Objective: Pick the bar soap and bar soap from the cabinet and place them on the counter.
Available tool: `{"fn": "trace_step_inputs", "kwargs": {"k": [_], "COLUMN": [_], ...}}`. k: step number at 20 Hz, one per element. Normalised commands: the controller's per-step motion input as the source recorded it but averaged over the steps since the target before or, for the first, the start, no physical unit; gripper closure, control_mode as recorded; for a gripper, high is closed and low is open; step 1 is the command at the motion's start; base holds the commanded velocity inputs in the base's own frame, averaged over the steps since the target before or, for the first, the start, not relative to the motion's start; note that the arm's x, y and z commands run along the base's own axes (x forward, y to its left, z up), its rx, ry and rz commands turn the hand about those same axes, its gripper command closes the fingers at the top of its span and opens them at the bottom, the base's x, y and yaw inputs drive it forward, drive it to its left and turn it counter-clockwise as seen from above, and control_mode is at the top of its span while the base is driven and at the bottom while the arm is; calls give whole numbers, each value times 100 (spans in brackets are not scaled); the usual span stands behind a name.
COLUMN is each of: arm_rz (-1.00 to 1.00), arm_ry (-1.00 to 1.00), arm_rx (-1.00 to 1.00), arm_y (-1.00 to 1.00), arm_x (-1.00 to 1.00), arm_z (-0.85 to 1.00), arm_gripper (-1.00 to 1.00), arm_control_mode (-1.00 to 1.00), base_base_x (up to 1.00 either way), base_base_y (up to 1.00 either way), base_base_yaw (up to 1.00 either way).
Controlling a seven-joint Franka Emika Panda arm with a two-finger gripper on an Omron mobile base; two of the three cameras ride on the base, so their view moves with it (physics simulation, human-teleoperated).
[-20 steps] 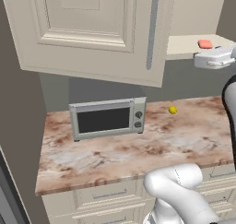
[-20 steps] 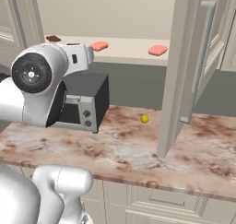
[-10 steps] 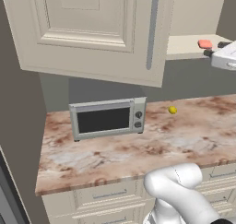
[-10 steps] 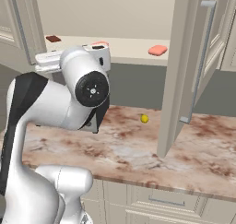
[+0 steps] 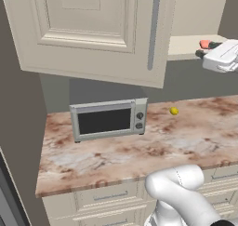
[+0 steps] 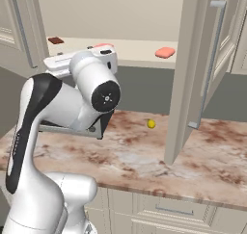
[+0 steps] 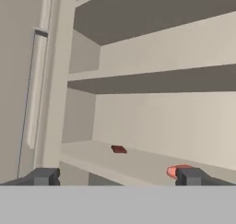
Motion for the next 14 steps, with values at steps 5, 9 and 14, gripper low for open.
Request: {"fn": "trace_step_inputs", "kwargs": {"k": [5, 9, 14], "arm_rz": [12, 13, 13], "arm_ry": [1, 2, 0], "arm_rx": [5, 5, 3], "arm_y": [37, 33, 36], "arm_x": [34, 48, 39], "arm_z": [0, 0, 0], "arm_gripper": [-100, -100, -100], "arm_control_mode": [-100, -100, -100], "base_base_x": [0, 0, 0], "base_base_y": [0, 0, 0], "base_base_yaw": [0, 0, 0]}}
